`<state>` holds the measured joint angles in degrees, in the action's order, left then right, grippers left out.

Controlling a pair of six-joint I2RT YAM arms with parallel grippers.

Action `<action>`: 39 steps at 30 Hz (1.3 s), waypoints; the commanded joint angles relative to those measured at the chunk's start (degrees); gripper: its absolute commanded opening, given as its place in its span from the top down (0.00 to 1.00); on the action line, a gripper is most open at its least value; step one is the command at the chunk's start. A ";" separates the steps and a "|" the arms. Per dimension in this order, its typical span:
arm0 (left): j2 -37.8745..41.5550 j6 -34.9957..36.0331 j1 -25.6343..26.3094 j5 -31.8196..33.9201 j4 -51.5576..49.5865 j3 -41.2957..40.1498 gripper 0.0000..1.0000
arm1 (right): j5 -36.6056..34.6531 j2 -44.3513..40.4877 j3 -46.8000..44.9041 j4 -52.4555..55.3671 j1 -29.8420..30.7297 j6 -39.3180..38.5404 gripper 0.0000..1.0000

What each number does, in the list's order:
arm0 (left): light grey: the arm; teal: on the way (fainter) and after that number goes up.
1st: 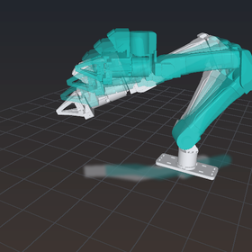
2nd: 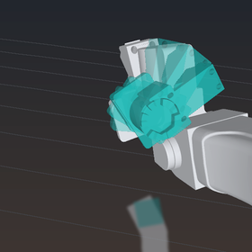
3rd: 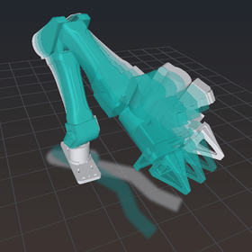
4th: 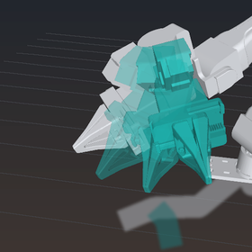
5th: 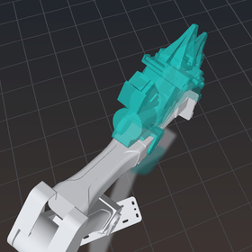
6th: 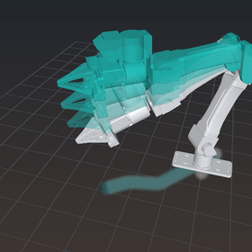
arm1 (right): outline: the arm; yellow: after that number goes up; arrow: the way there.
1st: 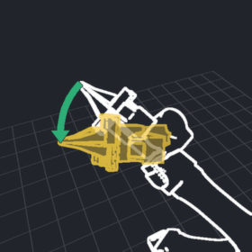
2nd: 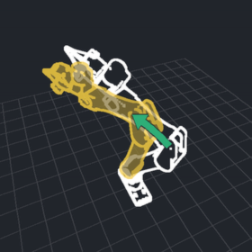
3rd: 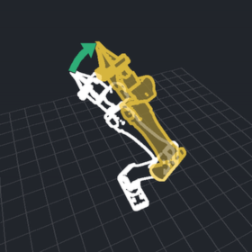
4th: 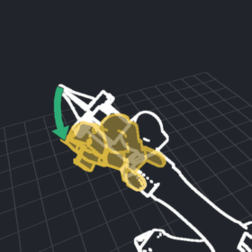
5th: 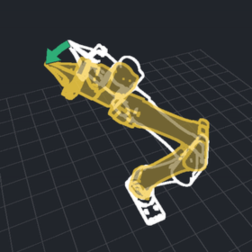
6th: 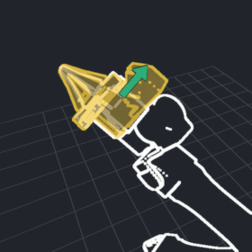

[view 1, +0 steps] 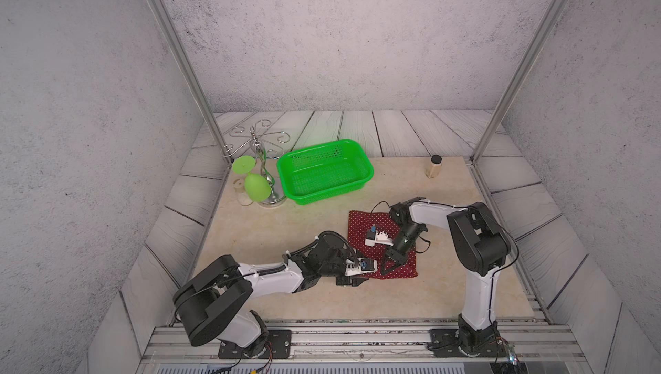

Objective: Roll up the skirts
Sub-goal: Roll the skirt at the center of the board.

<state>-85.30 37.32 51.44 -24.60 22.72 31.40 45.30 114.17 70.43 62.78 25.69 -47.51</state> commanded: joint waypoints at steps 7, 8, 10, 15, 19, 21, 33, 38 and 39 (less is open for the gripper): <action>-11.07 4.51 4.83 9.53 5.78 3.85 0.36 | 1.73 2.29 1.47 3.01 -0.20 1.08 0.81; -11.87 4.33 5.29 10.78 5.95 4.21 0.38 | 1.64 2.24 1.38 2.91 -0.12 1.16 0.80; -13.19 4.10 5.72 12.42 5.29 5.35 0.46 | 1.10 1.86 0.95 1.82 -0.13 2.13 0.78; -13.08 2.71 5.82 15.16 -0.62 6.82 0.93 | -1.30 -2.36 -1.97 -4.54 -2.96 9.09 0.61; -11.90 3.32 5.73 14.45 -1.65 5.75 1.00 | -1.52 -10.11 -5.65 -9.62 -9.52 14.17 0.45; -11.55 3.64 5.69 13.71 -2.62 5.44 1.00 | -1.85 -13.09 -6.89 -10.48 -13.04 15.23 0.45; -9.79 0.52 5.13 10.24 -17.71 12.31 1.00 | -16.60 -39.02 -21.75 -26.79 -26.00 28.44 0.44; -7.91 -4.30 2.59 2.61 -29.72 15.85 1.00 | -19.05 -49.62 -26.26 -31.28 -26.22 29.64 0.44; -7.91 -4.74 1.41 -0.26 -33.04 16.82 1.00 | -18.80 -51.93 -27.36 -32.65 -26.27 29.36 0.44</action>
<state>-94.30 35.55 55.07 -17.43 1.72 45.78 29.52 67.24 44.77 34.87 -0.36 -19.90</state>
